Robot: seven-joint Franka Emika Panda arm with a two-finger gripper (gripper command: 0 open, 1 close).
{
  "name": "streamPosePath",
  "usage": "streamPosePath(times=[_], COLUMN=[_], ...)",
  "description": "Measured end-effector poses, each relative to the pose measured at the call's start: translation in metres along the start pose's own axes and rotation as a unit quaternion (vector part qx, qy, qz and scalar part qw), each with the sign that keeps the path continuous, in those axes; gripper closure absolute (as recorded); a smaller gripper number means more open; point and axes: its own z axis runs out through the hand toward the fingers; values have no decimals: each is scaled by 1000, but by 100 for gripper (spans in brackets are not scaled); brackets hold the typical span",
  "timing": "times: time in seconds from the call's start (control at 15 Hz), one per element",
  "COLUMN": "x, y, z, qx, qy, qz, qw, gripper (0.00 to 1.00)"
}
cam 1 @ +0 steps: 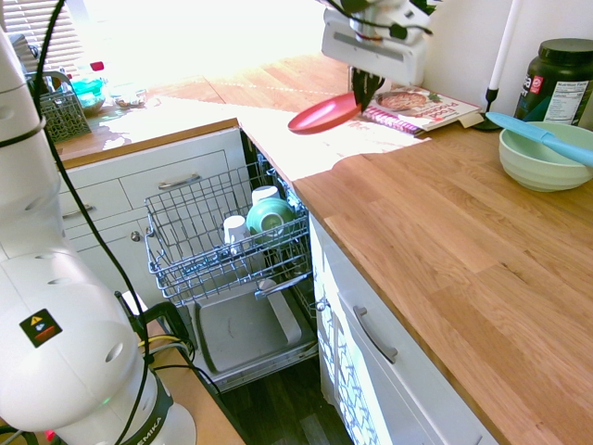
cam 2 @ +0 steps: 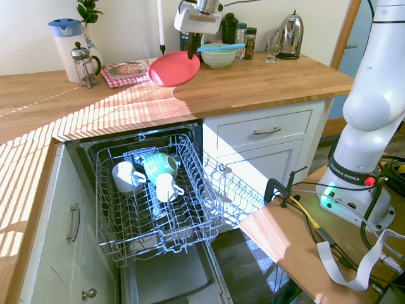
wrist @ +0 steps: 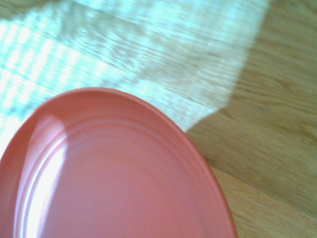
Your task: Put the plate in the dishwasher
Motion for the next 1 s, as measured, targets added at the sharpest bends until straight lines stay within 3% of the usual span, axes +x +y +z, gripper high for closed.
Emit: streamPosePath(times=[0.27, 0.47, 0.53, 0.73, 0.87, 1.0], x=[-138, -230, -258, -343, -395, -424], y=[-116, -167, -179, -182, -162, -148], z=[-49, -58, -35, 91, 164, 201], qx=[-75, -121, -136, -199, -240, -274], qy=[91, 164, 182, 219, 240, 267], qz=[-91, -163, -189, -270, -325, -373], qw=[989, 965, 955, 916, 883, 846], gripper=[100, 100, 100, 100, 100, 100])
